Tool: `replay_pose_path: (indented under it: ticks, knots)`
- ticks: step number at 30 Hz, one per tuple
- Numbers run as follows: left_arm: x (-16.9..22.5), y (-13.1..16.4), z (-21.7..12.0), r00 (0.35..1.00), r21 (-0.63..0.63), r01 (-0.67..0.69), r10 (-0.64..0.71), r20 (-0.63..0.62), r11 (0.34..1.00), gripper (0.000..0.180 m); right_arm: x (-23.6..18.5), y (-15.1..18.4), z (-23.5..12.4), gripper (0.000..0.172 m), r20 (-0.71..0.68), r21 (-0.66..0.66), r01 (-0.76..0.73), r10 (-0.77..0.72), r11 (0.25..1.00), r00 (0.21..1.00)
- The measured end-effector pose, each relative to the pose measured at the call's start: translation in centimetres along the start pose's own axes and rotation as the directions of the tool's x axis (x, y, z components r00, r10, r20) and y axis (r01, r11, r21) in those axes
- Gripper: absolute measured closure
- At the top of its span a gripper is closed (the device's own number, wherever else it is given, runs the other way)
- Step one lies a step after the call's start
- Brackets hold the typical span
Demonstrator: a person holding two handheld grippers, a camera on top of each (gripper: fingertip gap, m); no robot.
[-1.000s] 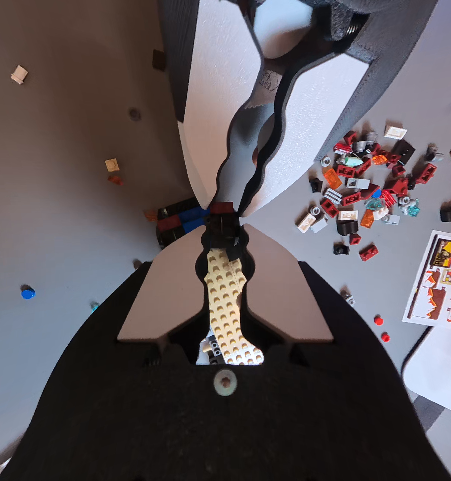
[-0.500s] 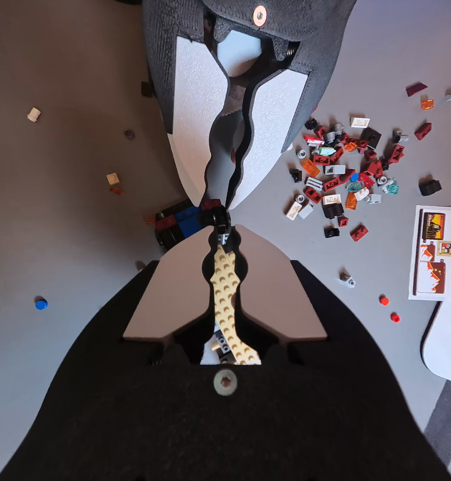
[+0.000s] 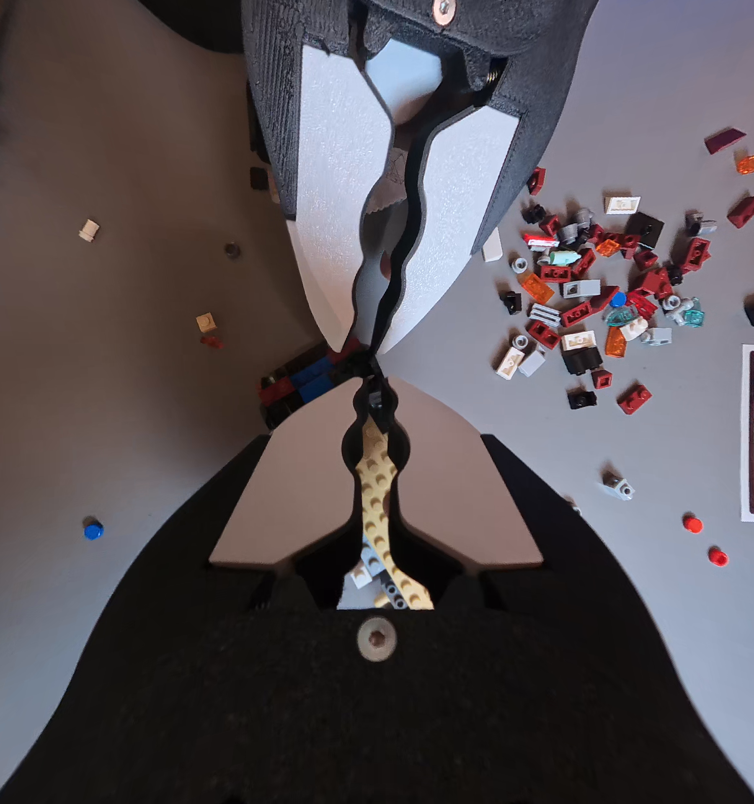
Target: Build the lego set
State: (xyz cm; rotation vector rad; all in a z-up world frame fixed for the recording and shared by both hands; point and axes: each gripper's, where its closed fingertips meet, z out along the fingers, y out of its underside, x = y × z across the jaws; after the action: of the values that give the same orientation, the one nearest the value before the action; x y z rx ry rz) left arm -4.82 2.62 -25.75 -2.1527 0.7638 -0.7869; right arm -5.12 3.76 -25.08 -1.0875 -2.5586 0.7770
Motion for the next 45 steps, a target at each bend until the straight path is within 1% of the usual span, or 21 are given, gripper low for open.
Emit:
replay_pose_path:
  ticks: [3,5,8,13,16,19,22,25,27,28,31,35,38,45]
  knots:
    - [-0.4,0.0,0.0,1.0,-0.004,0.021,-0.021,-0.005,1.0,0.168,0.0,0.2,0.2,0.169,0.0,-0.001,-0.002,0.002,1.0,1.0]
    - [-0.8,0.2,0.0,1.0,-0.017,0.01,-0.01,0.0,1.0,0.16,0.0,0.2,0.1,0.169,0.008,0.004,-0.011,0.011,1.0,1.0]
    - [-0.8,0.1,0.2,0.999,-0.034,0.033,-0.034,-0.036,0.999,0.156,0.0,0.2,0.1,0.169,0.006,0.006,-0.011,0.011,1.0,1.0]
    - [0.1,0.2,0.9,0.986,-0.067,0.091,-0.1,-0.136,0.994,0.17,0.0,0.2,0.1,0.169,-0.001,0.015,-0.016,0.016,1.0,1.0]
    - [0.1,0.1,0.7,0.966,-0.073,0.186,-0.196,-0.171,0.98,0.172,0.0,0.1,-0.4,0.167,-0.026,0.036,-0.024,0.025,0.999,0.999]
    - [0.5,0.0,0.4,0.914,-0.103,0.312,-0.328,-0.238,0.945,0.172,-0.1,0.5,-1.5,0.166,-0.076,0.053,-0.02,0.024,0.998,0.997]
    - [0.7,-0.3,0.4,0.877,-0.143,0.372,-0.398,-0.269,0.917,0.172,-0.4,1.2,-1.9,0.166,-0.109,0.06,-0.029,0.035,0.998,0.993]
    - [1.3,-0.1,0.9,0.869,-0.213,0.364,-0.413,-0.273,0.906,0.173,-0.8,1.6,-1.5,0.165,-0.121,0.074,-0.035,0.044,0.997,0.992]
    - [1.1,0.1,1.2,0.879,-0.235,0.356,-0.409,-0.246,0.905,0.172,-1.0,1.4,-1.2,0.165,-0.125,0.09,-0.027,0.038,0.996,0.991]
    - [1.2,0.0,1.2,0.873,-0.241,0.364,-0.42,-0.247,0.9,0.172,-1.0,1.2,-1.1,0.165,-0.123,0.103,-0.023,0.036,0.994,0.992]
    - [1.1,-0.1,1.4,0.877,-0.254,0.359,-0.417,-0.237,0.898,0.172,-0.9,0.5,-0.8,0.166,-0.126,0.127,-0.006,0.022,0.992,0.992]
    - [1.0,-0.1,1.3,0.873,-0.257,0.372,-0.431,-0.23,0.892,0.172,-0.8,0.4,-0.4,0.168,-0.119,0.116,0.009,0.005,0.993,0.993]
    - [0.6,-0.1,1.2,0.883,-0.248,0.366,-0.419,-0.211,0.897,0.174,-0.8,0.5,0.0,0.169,-0.113,0.104,0.012,0.0,0.995,0.994]
    - [1.0,-0.1,1.6,0.862,-0.259,0.379,-0.44,-0.251,0.889,0.174,-0.9,0.6,0.3,0.17,-0.095,0.071,0.006,0.001,0.997,0.995]
